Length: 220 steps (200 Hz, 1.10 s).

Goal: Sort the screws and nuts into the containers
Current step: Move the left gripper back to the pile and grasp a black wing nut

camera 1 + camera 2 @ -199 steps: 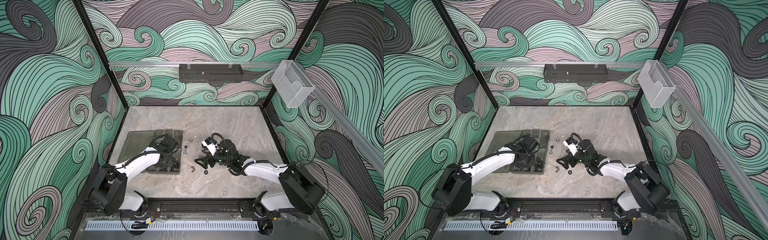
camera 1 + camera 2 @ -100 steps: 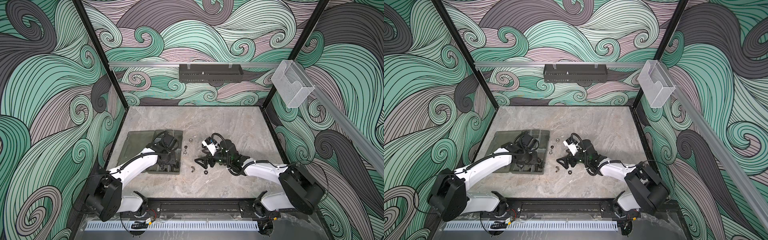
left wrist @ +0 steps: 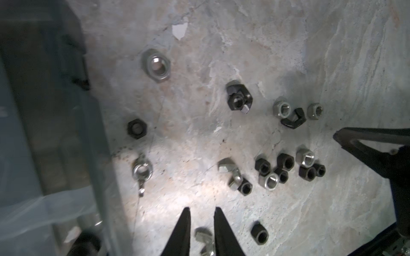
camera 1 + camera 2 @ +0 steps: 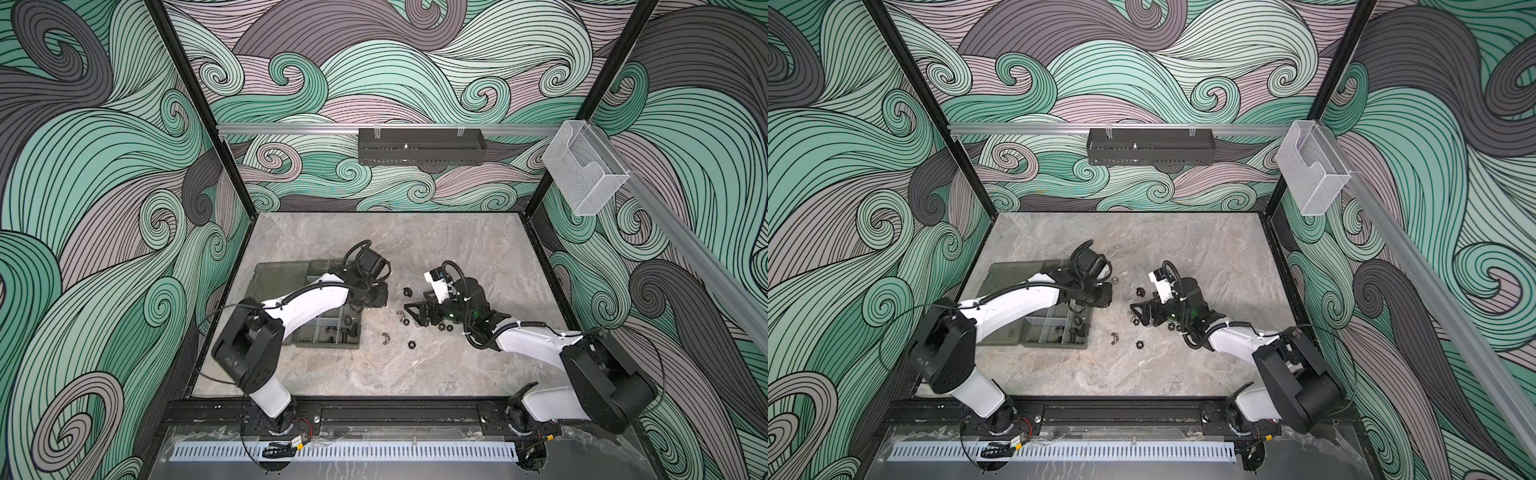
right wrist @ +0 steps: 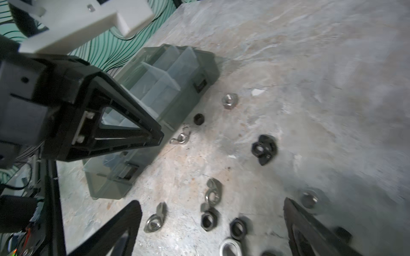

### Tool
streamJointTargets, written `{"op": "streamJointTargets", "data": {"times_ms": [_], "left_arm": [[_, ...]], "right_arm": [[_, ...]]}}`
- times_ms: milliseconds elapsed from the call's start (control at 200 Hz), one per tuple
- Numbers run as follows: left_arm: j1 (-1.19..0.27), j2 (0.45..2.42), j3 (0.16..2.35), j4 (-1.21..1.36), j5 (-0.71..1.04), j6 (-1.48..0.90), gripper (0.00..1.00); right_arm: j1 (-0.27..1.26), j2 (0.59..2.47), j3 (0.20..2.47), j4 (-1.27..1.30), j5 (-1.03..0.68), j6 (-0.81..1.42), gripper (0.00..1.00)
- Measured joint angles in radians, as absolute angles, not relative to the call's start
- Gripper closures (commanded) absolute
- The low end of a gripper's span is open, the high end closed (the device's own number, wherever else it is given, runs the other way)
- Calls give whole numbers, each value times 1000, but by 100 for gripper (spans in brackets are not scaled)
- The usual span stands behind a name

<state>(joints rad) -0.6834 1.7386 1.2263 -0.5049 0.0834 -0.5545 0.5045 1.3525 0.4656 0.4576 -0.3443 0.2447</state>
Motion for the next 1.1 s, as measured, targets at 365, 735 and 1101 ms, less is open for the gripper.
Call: {"op": "streamJointTargets", "data": {"times_ms": [365,735,1101], "left_arm": [[-716,2050,1502,-471,166,-666,76],[-716,2128,1565,-464,162,-708,76],[-714,2145,1606,-472,153,-712,76]], "right_arm": [[474,1304,451,461,-297,266,1],[472,1263,439,471,-298,266,1],[472,1262,439,471,-317,266,1]]}}
